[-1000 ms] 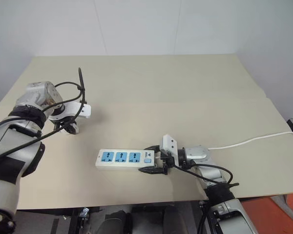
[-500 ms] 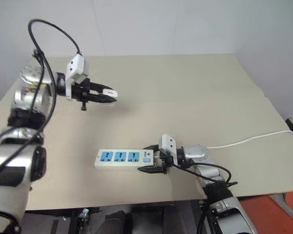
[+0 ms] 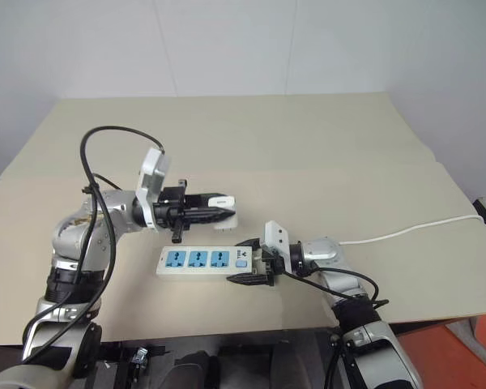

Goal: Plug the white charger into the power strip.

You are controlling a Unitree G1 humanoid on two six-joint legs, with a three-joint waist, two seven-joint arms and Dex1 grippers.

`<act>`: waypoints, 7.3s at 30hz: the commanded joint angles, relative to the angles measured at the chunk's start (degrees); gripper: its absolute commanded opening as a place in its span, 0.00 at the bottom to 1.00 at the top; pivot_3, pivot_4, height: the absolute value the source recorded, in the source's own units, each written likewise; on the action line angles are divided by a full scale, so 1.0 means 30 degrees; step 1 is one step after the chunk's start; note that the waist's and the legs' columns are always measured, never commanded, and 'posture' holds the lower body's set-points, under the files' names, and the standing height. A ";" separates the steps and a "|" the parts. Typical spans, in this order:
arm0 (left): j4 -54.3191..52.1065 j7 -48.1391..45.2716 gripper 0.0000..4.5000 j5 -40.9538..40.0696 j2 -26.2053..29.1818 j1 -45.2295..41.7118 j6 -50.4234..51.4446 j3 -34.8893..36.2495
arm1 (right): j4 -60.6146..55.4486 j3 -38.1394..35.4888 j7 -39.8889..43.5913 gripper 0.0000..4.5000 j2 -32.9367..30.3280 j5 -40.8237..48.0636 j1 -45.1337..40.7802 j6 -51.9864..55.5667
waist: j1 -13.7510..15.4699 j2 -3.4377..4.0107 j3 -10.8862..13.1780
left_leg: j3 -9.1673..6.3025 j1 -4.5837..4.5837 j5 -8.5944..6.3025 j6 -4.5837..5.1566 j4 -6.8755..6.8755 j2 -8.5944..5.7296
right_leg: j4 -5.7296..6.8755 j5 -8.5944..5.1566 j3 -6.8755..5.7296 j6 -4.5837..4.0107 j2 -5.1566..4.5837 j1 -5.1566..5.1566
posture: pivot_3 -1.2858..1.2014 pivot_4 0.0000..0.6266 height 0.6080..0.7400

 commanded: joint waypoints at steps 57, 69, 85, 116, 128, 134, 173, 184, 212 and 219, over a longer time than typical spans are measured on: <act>0.4337 -0.1569 0.23 0.2296 0.0066 0.2007 -0.8402 -0.2937 | 0.3847 -0.0100 0.0588 0.77 -0.0412 -0.0529 -0.0559 -0.3792 | 0.0512 0.0003 -0.0001 | -0.0011 0.0299 -0.0002 0.0001 -0.0068 0.0030 | -0.0204 0.0028 -0.0035 -0.0048 0.0032 0.0361 | 0.52 0.24 1.00; 0.5416 -0.1406 0.23 0.2539 -0.0328 0.1457 -0.8954 -0.2951 | 0.3248 -0.0124 0.0364 0.77 -0.0589 -0.0481 -0.0191 -0.3376 | 0.0532 0.0003 -0.0001 | -0.0011 0.0298 -0.0003 0.0003 -0.0076 0.0030 | -0.0212 0.0027 -0.0039 -0.0047 0.0032 0.0361 | 0.52 0.24 1.00; 0.5047 -0.2067 0.23 0.2330 -0.0246 0.1689 -0.8367 -0.3184 | 0.2864 -0.0191 0.0221 0.77 -0.0671 -0.0477 -0.0088 -0.3022 | 0.0550 0.0003 -0.0001 | -0.0011 0.0296 -0.0004 0.0005 -0.0167 0.0030 | -0.0294 0.0027 -0.0042 -0.0046 0.0032 0.0358 | 0.52 0.24 1.00; 0.7183 -0.2287 0.23 0.3647 0.0052 0.2305 -1.0398 -0.3438 | 0.2934 -0.0190 0.0534 0.77 -0.1053 -0.0522 -0.0212 -0.2836 | 0.0546 0.0003 -0.0001 | -0.0010 0.0300 -0.0004 0.0005 -0.0193 0.0032 | -0.0310 0.0027 -0.0044 -0.0046 0.0031 0.0356 | 0.52 0.24 1.00; 0.8487 -0.2510 0.23 0.4195 0.0611 0.2621 -1.0844 -0.3797 | 0.2550 -0.0223 0.0613 0.77 -0.1211 -0.0366 -0.0128 -0.2492 | 0.0530 0.0010 -0.0008 | -0.0008 0.0318 -0.0004 0.0005 -0.0242 0.0033 | -0.0323 0.0027 -0.0044 -0.0047 0.0031 0.0360 | 0.52 0.24 1.00; 0.9194 -0.2879 0.23 0.4578 0.0732 0.2589 -1.1643 -0.4188 | 0.2191 -0.0224 0.0716 0.77 -0.1466 -0.0321 0.0024 -0.2260 | 0.0552 0.0026 -0.0020 | -0.0007 0.0317 -0.0004 0.0005 -0.0258 0.0033 | -0.0339 0.0027 -0.0044 -0.0046 0.0031 0.0360 | 0.52 0.24 1.00; 1.0394 -0.2337 0.45 0.4778 0.0825 0.1765 -1.2439 -0.5103 | 0.1733 -0.0279 0.0337 0.77 -0.1497 -0.0208 -0.0060 -0.1733 | 0.0761 0.0116 -0.0083 | -0.0003 0.0336 -0.0003 0.0005 -0.0267 0.0026 | -0.0344 0.0025 -0.0048 -0.0044 0.0033 0.0383 | 0.52 0.24 1.00; 0.9257 -0.2313 0.99 0.4420 0.0685 0.2016 -1.0960 -0.4566 | 0.1879 -0.0227 0.0251 0.77 -0.1382 -0.0155 -0.0209 -0.1740 | 0.0897 0.0155 -0.0106 | -0.0002 0.0336 -0.0004 0.0006 -0.0272 0.0025 | -0.0349 0.0023 -0.0049 -0.0041 0.0033 0.0384 | 0.52 0.24 1.00; 0.1672 -0.3436 1.00 0.1014 0.8801 0.4645 -0.6919 0.1705 | -0.5772 -0.5337 0.0525 0.99 -0.7684 0.3610 0.3902 0.1863 | 0.0976 0.0149 -0.0054 | 0.0004 -0.0044 -0.0020 0.0035 -0.0305 0.0052 | -0.0520 0.0022 -0.0096 -0.0038 0.0032 0.0072 | 0.52 0.24 1.00; 0.0409 -0.3261 1.00 -0.0031 1.0453 0.6798 -0.5849 0.4130 | -0.6740 -0.8040 0.0625 0.99 -1.0073 0.4964 0.5393 0.2658 | 0.0964 0.0148 -0.0046 | 0.0027 -0.0071 -0.0021 0.0036 -0.0302 0.0067 | -0.0517 0.0022 -0.0092 -0.0039 0.0033 0.0039 | 0.52 0.24 1.00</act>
